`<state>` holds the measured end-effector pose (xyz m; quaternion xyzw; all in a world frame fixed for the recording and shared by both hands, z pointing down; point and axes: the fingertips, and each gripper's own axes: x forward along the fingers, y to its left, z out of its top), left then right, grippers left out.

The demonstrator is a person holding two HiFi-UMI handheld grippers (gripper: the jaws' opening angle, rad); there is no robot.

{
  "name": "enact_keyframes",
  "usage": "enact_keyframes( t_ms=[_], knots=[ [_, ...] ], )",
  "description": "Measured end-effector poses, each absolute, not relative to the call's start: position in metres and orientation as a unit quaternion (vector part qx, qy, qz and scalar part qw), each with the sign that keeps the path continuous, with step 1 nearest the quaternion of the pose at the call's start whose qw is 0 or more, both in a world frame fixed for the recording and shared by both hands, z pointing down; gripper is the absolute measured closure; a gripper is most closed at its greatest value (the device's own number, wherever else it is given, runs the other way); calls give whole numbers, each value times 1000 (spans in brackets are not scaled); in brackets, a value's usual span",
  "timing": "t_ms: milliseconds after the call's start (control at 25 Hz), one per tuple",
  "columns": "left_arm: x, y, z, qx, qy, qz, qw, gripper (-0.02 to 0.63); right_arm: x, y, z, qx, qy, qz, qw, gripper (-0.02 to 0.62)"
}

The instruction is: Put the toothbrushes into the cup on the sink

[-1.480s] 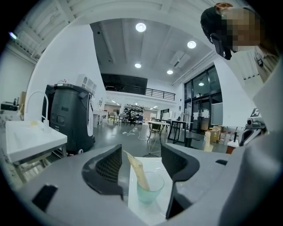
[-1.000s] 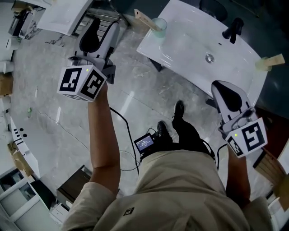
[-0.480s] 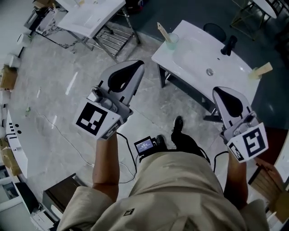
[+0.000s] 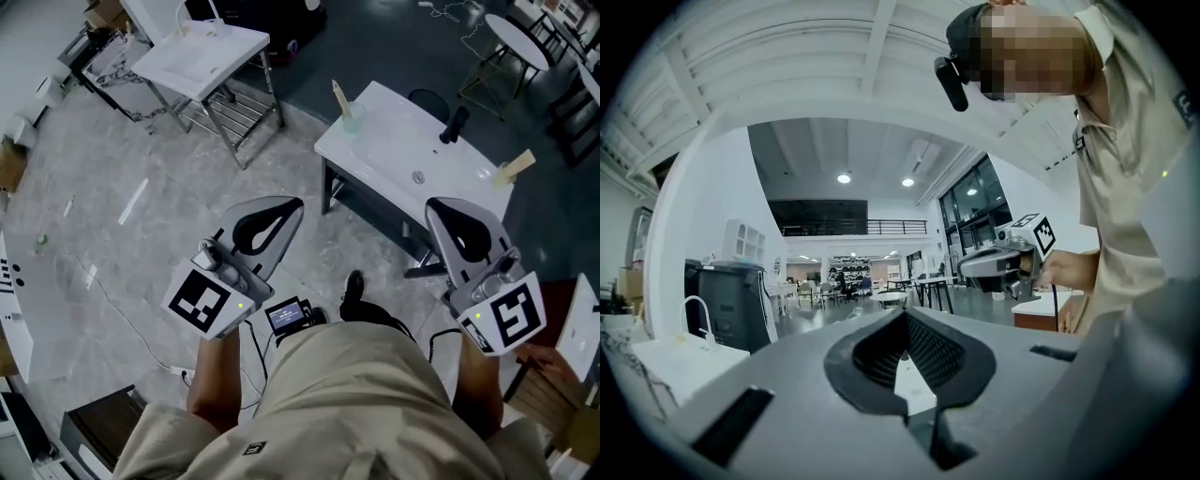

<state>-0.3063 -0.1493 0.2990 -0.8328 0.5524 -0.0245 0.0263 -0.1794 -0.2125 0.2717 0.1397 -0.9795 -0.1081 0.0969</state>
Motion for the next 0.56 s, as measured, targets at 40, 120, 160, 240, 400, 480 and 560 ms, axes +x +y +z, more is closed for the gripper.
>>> enact_keyframes(
  t_ms=[40, 120, 160, 240, 400, 480, 560],
  knots=[
    [-305, -141, 299, -834, 551, -24, 25, 600, -179, -206, 268, 141, -979, -110, 96, 591],
    [-302, -128, 298, -835, 549, -23, 24, 600, -176, -194, 262, 144, -978, -115, 93, 591],
    [-300, -122, 298, -836, 548, -23, 23, 600, -174, -189, 259, 145, -978, -117, 93, 591],
    [-298, -114, 297, -837, 546, -20, 23, 600, -172, -181, 255, 149, -977, -118, 93, 591],
    [-298, -110, 293, -839, 543, -18, 23, 600, -171, -177, 250, 150, -977, -117, 95, 591],
    [-298, -113, 293, -840, 542, -18, 22, 600, -171, -179, 250, 149, -977, -117, 97, 591],
    [-297, -117, 293, -841, 541, -18, 21, 600, -171, -181, 250, 149, -977, -116, 98, 591]
  ],
)
